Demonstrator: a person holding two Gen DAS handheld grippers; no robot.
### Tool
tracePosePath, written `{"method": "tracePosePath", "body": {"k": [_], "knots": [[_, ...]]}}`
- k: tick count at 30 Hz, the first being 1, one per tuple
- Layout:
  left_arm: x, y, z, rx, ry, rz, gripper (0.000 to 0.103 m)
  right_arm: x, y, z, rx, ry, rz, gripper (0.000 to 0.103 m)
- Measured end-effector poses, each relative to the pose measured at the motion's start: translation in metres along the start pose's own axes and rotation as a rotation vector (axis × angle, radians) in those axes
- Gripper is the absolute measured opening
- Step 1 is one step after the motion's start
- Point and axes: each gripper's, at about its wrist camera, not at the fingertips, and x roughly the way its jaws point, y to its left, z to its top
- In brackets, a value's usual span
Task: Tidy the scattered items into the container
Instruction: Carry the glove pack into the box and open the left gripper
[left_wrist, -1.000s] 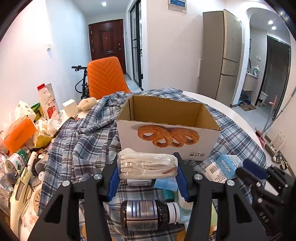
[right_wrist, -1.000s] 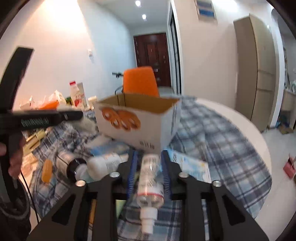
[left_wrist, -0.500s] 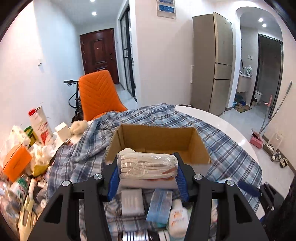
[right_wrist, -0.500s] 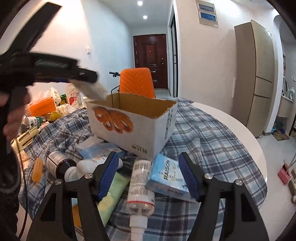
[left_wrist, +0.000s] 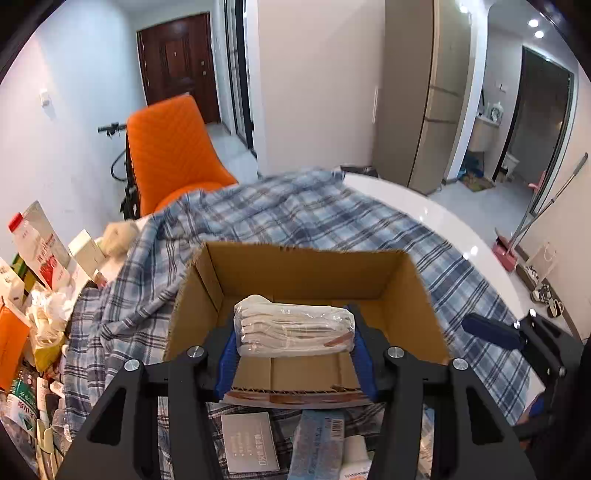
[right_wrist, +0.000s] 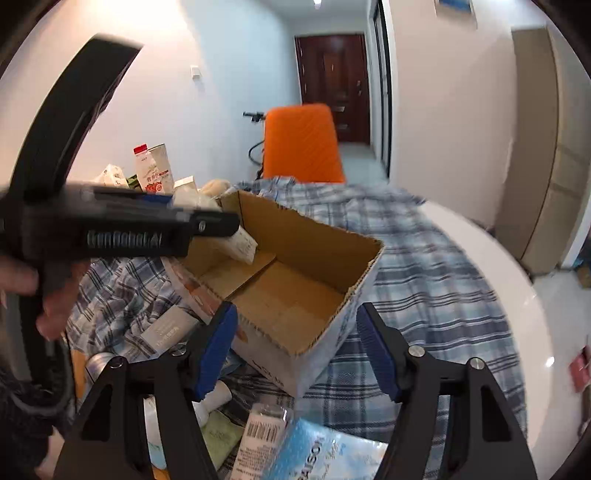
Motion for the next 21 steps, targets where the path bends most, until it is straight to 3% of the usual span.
{"method": "tracePosePath", "body": {"k": [5, 10, 16, 21], "knots": [[0.019, 0.011, -0.006, -0.019, 0.041, 0.014, 0.055, 0.016, -0.016, 0.017, 0.066, 0.05, 0.027, 0.056], [0.029, 0.016, -0.01, -0.028, 0.063, 0.008, 0.055, 0.038, -0.013, 0.033, 0.042, 0.103, 0.095, 0.036], [0.04, 0.018, -0.007, -0.028, 0.087, 0.006, 0.055, 0.066, -0.007, 0.043, 0.023, 0.213, 0.106, 0.034], [0.048, 0.021, -0.008, -0.03, 0.103, 0.009, 0.055, 0.074, -0.004, 0.043, -0.005, 0.241, 0.087, 0.033]]}}
